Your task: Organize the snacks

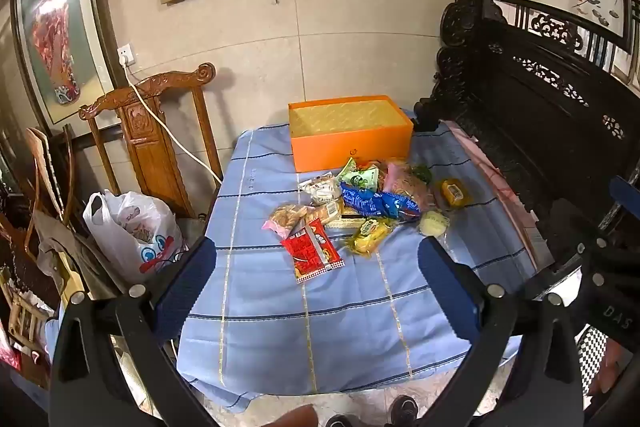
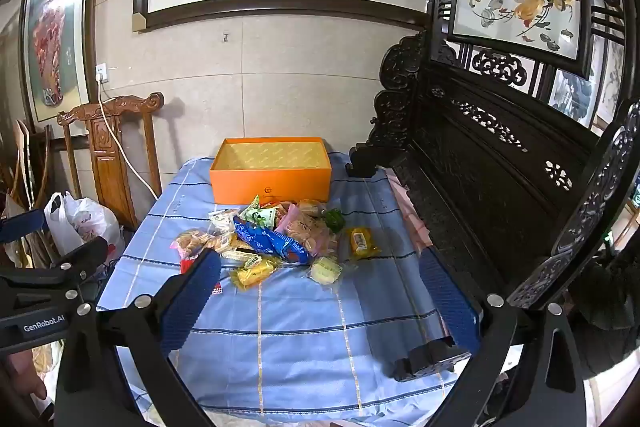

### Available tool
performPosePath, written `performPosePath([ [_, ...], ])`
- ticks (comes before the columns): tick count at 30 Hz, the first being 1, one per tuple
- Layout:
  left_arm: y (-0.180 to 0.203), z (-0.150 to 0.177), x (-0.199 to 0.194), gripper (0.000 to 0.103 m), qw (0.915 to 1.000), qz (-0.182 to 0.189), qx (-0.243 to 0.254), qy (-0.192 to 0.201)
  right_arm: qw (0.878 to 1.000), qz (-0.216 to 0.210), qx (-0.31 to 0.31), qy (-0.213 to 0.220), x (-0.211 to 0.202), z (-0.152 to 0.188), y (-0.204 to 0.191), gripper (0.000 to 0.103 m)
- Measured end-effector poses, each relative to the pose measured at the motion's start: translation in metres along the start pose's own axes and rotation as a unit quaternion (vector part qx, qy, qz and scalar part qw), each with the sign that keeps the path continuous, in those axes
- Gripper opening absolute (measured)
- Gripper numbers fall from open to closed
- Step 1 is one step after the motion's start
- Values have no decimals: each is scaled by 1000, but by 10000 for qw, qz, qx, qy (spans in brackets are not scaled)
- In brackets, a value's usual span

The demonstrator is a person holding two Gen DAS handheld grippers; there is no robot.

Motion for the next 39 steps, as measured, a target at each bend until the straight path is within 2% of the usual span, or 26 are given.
performPosePath([
  [22, 2, 5, 6, 99, 10000, 2, 23, -48, 10000, 18, -21, -23, 2, 1, -2, 99],
  [28, -1, 7, 13, 99, 9998, 85, -46, -163, 10000, 20, -28, -30, 3, 0, -3, 99],
  [35, -12, 16, 17, 99, 9983, 182, -359, -423, 10000, 32, -21, -3, 6, 1, -3, 99],
  [39, -10, 23, 10, 99, 9987, 163, -268, -413, 10000, 27, 0, -8, 5, 1, 0, 99],
])
Point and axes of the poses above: each gripper's, at about its wrist camera, not at the fingertips, and x roughly the way its jaws point, y to its right, z to its underside, the point moved 3 cm from there along x, roughly the way its jaws point, and after that the axes turned 9 degrees about -z, right-handed, at the moved point
